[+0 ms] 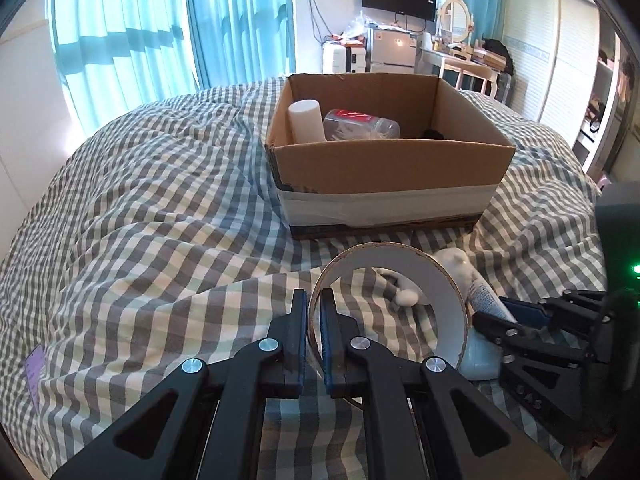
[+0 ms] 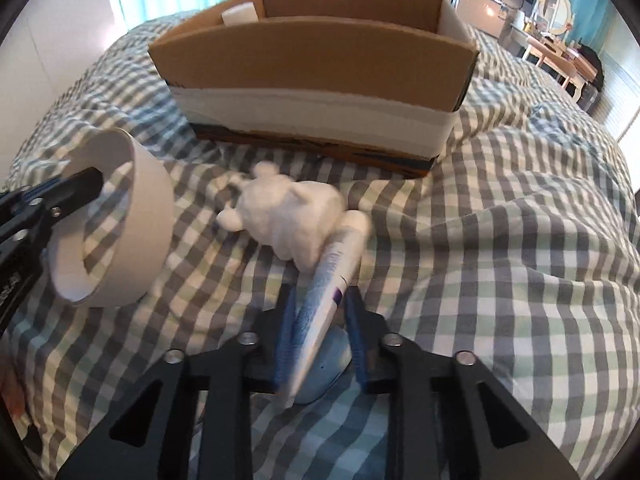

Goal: Organize objects
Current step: 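Grasp the white tape roll with the left tool while the right tool grasps the white tube, then carry the tape roll and tube over the open box with both tools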

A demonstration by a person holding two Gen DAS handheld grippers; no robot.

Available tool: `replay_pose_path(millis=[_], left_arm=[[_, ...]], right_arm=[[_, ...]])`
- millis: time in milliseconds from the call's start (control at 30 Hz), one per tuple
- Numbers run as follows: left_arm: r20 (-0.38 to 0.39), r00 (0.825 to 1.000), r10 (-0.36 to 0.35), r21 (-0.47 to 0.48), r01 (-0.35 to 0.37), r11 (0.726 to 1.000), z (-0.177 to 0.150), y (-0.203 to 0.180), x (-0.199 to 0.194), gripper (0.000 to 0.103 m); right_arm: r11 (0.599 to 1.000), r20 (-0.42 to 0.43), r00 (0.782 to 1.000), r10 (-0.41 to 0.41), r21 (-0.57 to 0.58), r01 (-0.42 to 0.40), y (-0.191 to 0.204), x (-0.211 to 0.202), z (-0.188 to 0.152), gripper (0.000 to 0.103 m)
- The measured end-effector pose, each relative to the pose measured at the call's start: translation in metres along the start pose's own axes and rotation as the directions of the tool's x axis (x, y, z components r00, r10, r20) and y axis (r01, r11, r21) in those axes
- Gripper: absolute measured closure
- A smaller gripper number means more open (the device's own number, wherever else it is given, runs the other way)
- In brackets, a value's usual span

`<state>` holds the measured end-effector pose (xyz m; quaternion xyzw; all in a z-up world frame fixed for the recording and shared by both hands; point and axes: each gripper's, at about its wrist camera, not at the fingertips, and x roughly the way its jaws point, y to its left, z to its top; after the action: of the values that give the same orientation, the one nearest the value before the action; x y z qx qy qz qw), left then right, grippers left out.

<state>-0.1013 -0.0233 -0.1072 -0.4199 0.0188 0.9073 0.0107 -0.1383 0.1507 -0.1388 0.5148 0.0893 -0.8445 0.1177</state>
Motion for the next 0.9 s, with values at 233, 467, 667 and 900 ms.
replay_pose_path(millis=[233, 467, 667, 900], left_arm=[[0.006, 1.0, -0.006, -0.011, 0.006, 1.0, -0.001, 0.0, -0.004, 0.097], [0.011, 1.0, -0.011, -0.02, 0.012, 1.0, -0.002, -0.002, -0.014, 0.097], [0.033, 0.999, -0.011, -0.013, 0.011, 1.0, 0.004, -0.005, -0.03, 0.097], [0.083, 0.997, -0.003, -0.014, 0.005, 1.0, 0.041, -0.002, -0.053, 0.097]], right_arm=[[0.999, 0.095, 0.995, 0.037, 0.012, -0.038, -0.005, -0.033, -0.005, 0.087], [0.999, 0.155, 0.987, 0.03, -0.016, -0.028, 0.004, -0.056, -0.006, 0.087], [0.999, 0.22, 0.975, 0.033, -0.023, -0.029, 0.012, -0.083, 0.004, 0.087], [0.997, 0.316, 0.949, 0.004, -0.068, 0.018, 0.023, -0.124, 0.027, 0.087]])
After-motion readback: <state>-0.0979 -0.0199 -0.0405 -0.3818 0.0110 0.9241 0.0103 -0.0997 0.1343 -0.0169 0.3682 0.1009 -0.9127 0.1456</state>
